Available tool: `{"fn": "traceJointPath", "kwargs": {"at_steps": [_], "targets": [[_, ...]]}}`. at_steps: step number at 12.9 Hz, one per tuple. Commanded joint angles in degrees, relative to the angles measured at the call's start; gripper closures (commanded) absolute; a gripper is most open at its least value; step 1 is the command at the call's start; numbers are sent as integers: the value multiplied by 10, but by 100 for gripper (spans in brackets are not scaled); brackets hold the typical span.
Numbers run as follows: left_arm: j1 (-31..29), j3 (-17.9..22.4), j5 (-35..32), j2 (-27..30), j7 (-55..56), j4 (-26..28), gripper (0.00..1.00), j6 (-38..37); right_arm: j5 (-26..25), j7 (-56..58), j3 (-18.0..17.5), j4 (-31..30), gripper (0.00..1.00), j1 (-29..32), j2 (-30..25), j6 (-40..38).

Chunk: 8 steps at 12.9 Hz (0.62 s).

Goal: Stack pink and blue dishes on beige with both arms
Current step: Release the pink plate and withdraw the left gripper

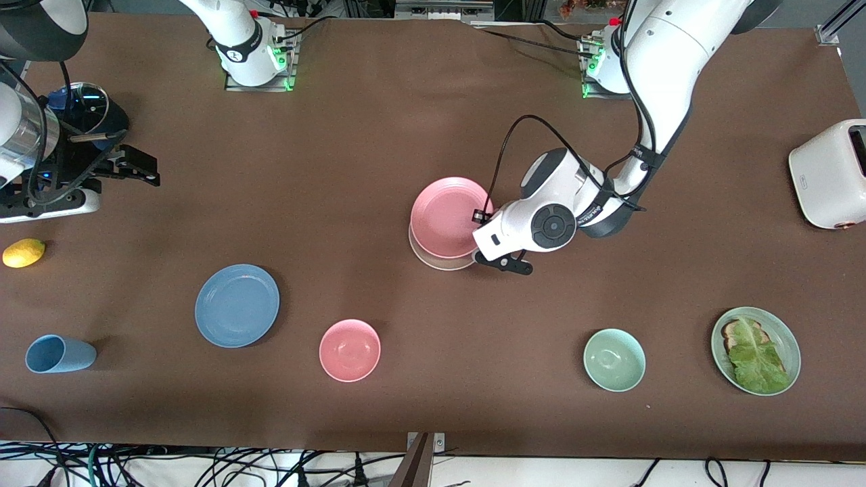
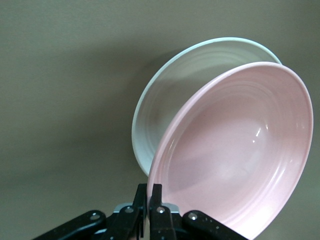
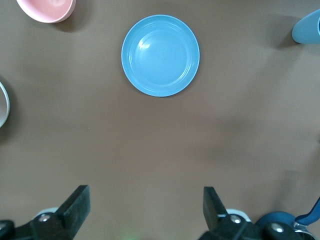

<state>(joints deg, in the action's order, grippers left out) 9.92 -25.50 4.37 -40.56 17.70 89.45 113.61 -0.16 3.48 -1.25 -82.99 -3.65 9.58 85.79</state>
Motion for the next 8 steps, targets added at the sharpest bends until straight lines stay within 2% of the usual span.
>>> {"fn": "traceJointPath", "kwargs": {"at_steps": [1, 2, 3, 4, 7, 8], "targets": [[12, 6, 4, -18, 10, -21, 100, 16, 5, 10, -3, -2, 0, 4, 0, 4], [12, 7, 4, -17, 10, -21, 100, 16, 5, 10, -3, -2, 0, 4, 0, 4], [11, 6, 4, -17, 10, -22, 95, 16, 6, 10, -2, -2, 0, 4, 0, 5], [12, 7, 4, -17, 11, -22, 83, 16, 6, 10, -2, -2, 0, 4, 0, 10], [5, 10, 4, -17, 7, -22, 57, 16, 6, 9, -2, -1, 0, 5, -1, 17], [6, 18, 5, -16, 11, -22, 7, 17, 6, 10, -2, -2, 0, 5, 0, 25]]}}
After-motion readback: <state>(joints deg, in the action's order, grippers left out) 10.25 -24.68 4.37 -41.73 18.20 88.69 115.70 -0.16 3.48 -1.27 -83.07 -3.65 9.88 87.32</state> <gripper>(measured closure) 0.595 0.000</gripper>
